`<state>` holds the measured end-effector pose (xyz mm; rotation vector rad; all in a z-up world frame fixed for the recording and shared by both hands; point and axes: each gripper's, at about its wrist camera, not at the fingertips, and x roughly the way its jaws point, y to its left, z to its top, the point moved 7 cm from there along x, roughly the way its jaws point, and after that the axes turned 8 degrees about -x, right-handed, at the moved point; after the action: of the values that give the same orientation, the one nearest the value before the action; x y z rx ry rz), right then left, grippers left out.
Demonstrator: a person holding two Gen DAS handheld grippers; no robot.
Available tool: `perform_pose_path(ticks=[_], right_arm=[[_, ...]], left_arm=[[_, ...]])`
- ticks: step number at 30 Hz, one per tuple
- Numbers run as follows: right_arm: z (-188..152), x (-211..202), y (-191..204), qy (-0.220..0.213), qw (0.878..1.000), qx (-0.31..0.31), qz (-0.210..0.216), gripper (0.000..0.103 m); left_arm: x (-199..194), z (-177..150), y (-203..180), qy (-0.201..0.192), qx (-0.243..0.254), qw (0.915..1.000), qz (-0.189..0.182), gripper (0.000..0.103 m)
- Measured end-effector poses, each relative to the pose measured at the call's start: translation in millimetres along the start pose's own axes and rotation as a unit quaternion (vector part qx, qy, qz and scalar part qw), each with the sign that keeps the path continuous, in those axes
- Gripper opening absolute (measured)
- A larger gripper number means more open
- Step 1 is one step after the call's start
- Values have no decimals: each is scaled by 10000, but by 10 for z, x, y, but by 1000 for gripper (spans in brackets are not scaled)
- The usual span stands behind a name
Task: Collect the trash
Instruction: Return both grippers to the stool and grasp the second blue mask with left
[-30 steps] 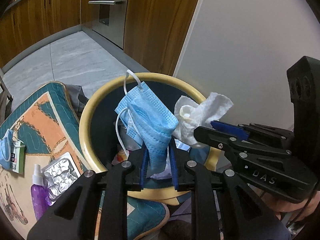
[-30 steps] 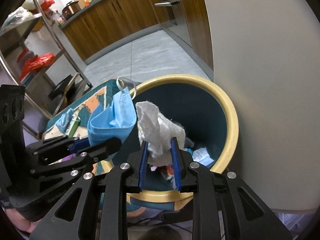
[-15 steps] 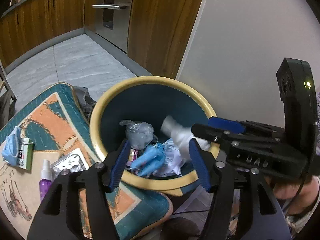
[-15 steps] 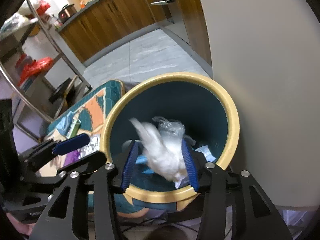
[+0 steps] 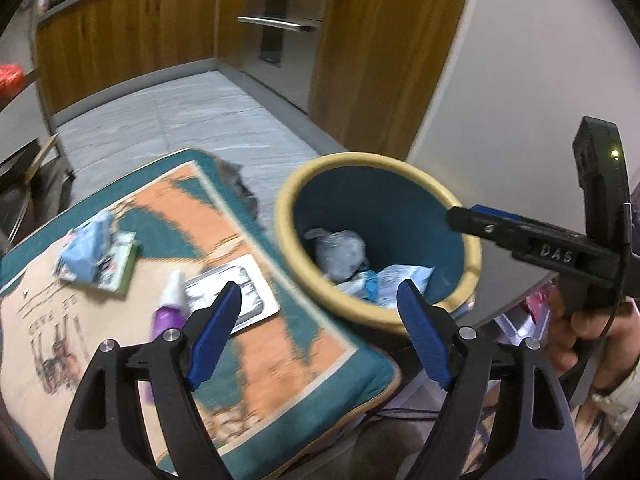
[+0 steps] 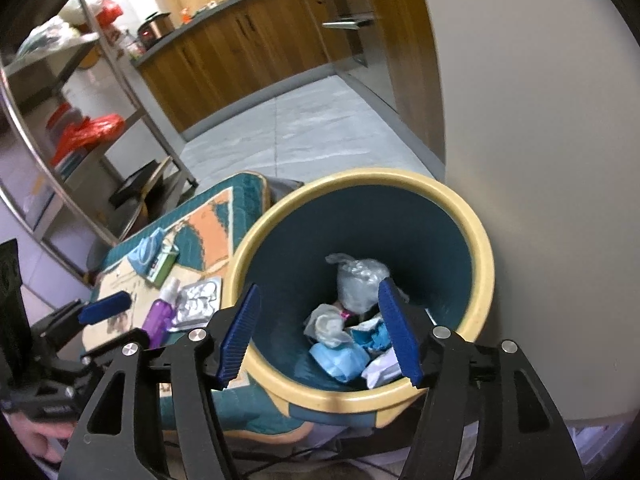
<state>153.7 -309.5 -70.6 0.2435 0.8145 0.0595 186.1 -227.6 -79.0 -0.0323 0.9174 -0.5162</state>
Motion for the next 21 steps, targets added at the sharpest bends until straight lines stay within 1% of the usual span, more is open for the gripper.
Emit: perform_pose_path(ticks=[1, 2, 4, 9, 11, 15, 18, 21], right_arm=[[0, -2, 20, 0, 10000, -37, 2, 70], [5, -1, 55, -16, 10000, -89, 12, 73], [17, -14, 120, -75, 9998, -192, 57, 76], [31, 6, 296, -94, 9988, -466, 94, 77], [22, 17, 359, -86, 9983, -569, 112, 80], [5, 48, 463, -56, 9971, -741, 173, 81], [-9, 91, 558, -6, 9962, -842, 233, 81], [-31, 125, 668, 26, 9950, -958, 298, 81]], left_arm=[[-40, -27, 105, -18, -82, 10000, 50, 79], [-52, -38, 174, -27, -138, 9999, 96, 79], [-115, -82, 378, -50, -301, 9993, 211, 79], [-239, -205, 865, -79, -649, 9964, 535, 80], [-294, -250, 1072, -100, -806, 9943, 690, 80], [-354, -314, 1448, -131, -1151, 9888, 936, 80], [-363, -333, 1683, -169, -1382, 9847, 1048, 80], [-329, -291, 1844, -207, -1513, 9822, 1097, 80]])
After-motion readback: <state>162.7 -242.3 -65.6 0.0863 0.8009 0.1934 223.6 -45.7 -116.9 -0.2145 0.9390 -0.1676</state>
